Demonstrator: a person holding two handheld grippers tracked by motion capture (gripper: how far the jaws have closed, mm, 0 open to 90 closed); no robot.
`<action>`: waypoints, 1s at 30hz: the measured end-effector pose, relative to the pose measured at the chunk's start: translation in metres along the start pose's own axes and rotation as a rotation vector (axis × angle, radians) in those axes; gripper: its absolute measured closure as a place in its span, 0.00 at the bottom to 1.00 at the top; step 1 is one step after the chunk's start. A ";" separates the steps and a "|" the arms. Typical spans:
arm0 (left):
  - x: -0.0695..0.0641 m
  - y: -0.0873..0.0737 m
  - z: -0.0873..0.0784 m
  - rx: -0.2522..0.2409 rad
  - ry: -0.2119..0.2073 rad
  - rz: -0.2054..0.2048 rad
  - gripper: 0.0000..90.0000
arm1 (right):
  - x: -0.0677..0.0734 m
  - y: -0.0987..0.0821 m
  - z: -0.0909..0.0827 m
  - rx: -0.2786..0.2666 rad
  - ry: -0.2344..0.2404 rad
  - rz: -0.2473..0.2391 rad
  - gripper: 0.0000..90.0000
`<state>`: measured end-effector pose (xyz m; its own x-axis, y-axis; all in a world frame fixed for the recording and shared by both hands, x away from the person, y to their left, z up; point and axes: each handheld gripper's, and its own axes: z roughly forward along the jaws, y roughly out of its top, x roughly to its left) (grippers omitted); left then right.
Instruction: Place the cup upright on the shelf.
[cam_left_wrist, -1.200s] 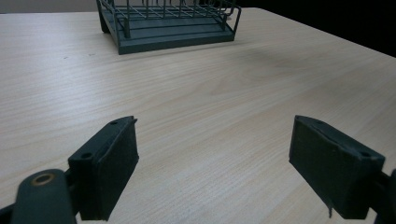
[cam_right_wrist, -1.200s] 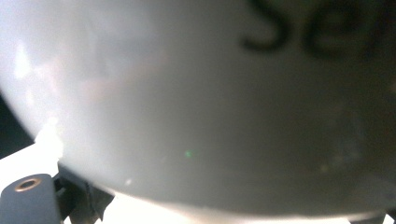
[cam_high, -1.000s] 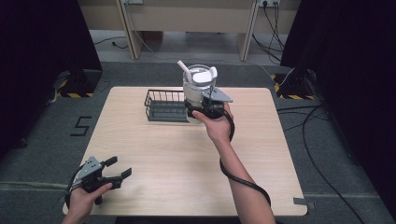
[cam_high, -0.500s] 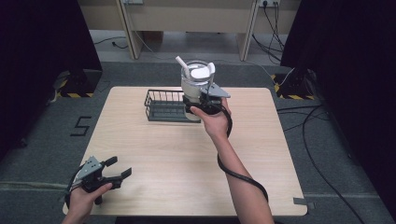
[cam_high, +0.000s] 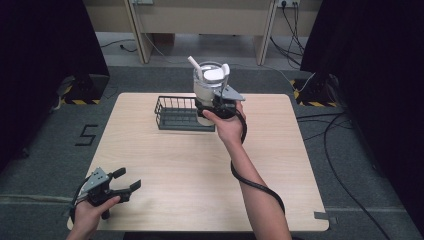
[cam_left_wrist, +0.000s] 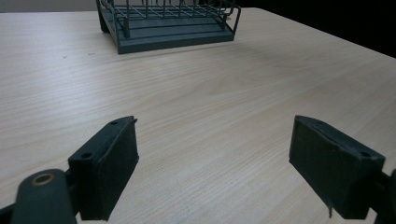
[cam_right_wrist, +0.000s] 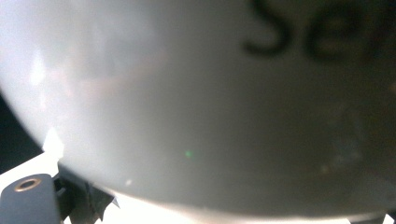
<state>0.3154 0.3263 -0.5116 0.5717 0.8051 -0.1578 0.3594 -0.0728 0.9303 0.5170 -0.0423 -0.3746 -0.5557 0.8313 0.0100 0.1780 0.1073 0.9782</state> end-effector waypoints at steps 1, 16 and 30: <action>0.000 0.000 0.000 0.000 0.000 0.000 0.16 | 0.000 0.001 0.001 -0.001 0.000 -0.004 0.12; 0.000 0.000 0.000 -0.002 -0.001 -0.002 0.17 | -0.001 0.005 0.014 0.001 -0.009 0.008 0.12; 0.000 0.000 0.000 0.000 -0.002 -0.004 0.16 | -0.002 0.009 0.026 0.002 -0.010 0.015 0.12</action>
<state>0.3158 0.3265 -0.5119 0.5721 0.8040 -0.1620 0.3614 -0.0698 0.9298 0.5403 -0.0287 -0.3708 -0.5449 0.8382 0.0230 0.1877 0.0952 0.9776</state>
